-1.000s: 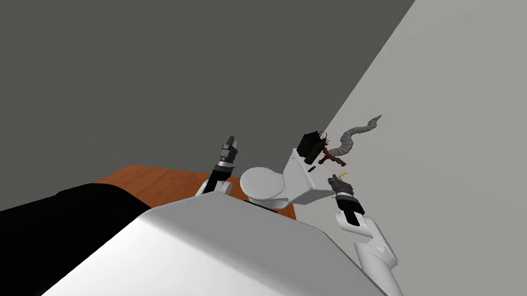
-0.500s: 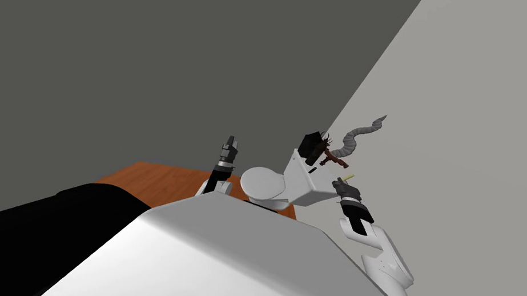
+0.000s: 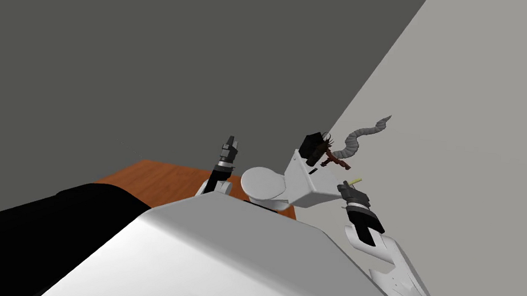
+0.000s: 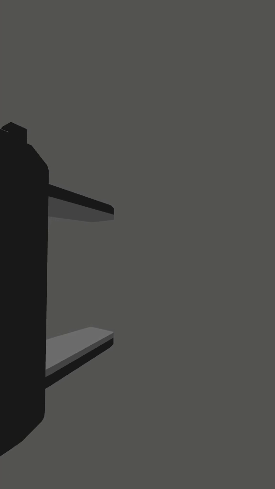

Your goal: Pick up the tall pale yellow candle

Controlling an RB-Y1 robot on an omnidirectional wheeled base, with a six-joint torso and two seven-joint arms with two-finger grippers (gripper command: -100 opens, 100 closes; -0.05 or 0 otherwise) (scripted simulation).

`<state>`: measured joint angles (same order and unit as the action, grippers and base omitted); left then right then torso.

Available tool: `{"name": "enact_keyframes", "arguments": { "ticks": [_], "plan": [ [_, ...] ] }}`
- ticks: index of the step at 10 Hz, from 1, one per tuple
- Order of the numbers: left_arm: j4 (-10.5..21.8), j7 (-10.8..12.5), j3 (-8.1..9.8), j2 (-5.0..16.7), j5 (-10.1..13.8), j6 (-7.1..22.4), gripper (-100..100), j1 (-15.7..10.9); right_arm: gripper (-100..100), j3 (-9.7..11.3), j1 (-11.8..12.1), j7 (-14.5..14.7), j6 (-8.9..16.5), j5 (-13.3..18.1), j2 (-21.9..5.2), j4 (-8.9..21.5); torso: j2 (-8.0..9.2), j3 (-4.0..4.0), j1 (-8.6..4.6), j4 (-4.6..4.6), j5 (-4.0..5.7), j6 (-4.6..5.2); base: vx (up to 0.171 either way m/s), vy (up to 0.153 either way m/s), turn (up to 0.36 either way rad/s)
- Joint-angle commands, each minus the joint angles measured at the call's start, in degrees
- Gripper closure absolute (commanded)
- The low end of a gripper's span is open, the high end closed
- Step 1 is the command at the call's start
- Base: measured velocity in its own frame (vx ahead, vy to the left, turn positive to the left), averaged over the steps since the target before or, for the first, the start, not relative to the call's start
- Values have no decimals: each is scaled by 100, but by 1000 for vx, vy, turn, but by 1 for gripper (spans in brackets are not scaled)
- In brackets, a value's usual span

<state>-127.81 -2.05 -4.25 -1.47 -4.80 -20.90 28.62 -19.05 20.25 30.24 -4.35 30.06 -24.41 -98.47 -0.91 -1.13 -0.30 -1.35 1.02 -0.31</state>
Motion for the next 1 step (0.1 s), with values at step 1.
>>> {"name": "enact_keyframes", "arguments": {
  "ticks": [1],
  "plan": [
    [0, 0, 0, 0, 0, 0, 0, 0, 0, 0, 0, 0, 0, 0, 0, 0, 0, 0, 0, 0, 0, 0, 0, 0, 0]
  ]
}}
